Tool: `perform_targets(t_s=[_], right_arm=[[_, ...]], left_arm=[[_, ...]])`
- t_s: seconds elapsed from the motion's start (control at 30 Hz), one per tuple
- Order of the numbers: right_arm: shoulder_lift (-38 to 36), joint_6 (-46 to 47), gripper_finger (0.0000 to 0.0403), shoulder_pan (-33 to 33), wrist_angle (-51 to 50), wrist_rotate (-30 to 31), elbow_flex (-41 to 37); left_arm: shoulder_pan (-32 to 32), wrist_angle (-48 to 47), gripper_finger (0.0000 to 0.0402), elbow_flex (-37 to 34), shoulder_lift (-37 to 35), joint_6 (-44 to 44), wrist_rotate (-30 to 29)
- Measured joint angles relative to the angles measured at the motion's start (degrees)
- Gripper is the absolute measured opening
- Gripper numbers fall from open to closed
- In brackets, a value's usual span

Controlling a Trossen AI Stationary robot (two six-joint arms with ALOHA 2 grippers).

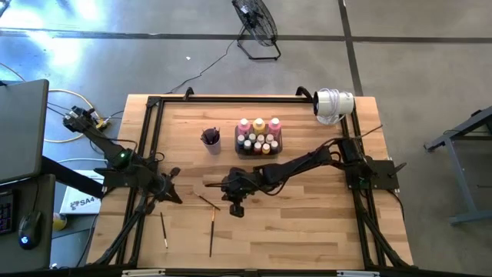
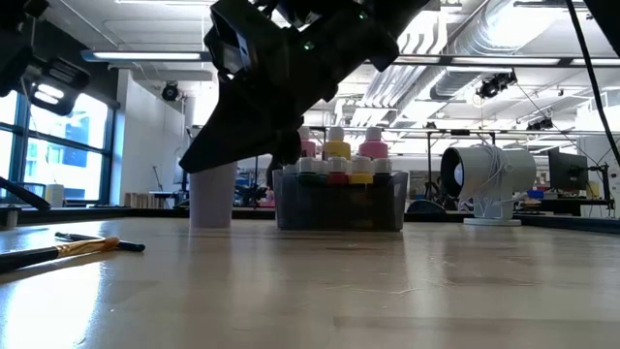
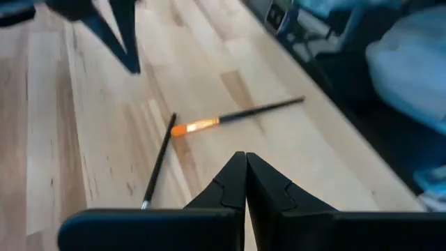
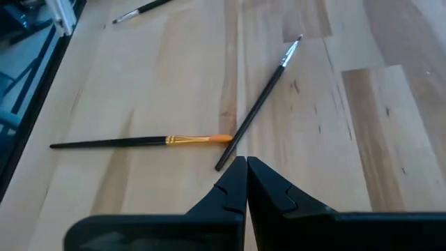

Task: Pick & Place Paint Supplies
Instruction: Put the silver paint brush into the purple cup

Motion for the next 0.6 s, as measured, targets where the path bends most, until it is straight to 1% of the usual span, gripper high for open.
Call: perform_targets(t_s=[0.07, 0.17, 0.27, 0.43, 0.53, 0.6], right_arm=[[0.0, -0.7, 0.0002, -0.1, 0.0, -0.2, 0.0], [0.0, -0.9, 0.0002, -0.5, -0.6, -0.2, 0.0], [0.0, -0.9, 0.0002, -0.9, -1.1, -0.2, 0.0], [-0.1, -0.8, 0.0003, -1.6, -2.1, -0.2, 0.0], [-0.5, -0.9, 0.0003, -1.7, -3.5, -0.8, 0.0], [-1.3, -1.7, 0.0003, -1.7, -4.7, -1.3, 0.1]], left_arm=[[0.1, 0.0, 0.0011, 0.0, 1.7, 0.5, -0.7], [0.1, 0.0, 0.0036, 0.0, 4.9, 1.6, -2.9], [0.1, 0.0, 0.0074, 0.0, 8.5, 3.4, -4.2], [0.1, 0.0, 0.0136, 0.0, 14.1, 6.2, -9.5], [0.1, 0.1, 0.0157, 0.0, 16.8, 6.3, -10.8], [0.1, 0.0, 0.0162, 0.0, 18.5, 6.3, -10.9]])
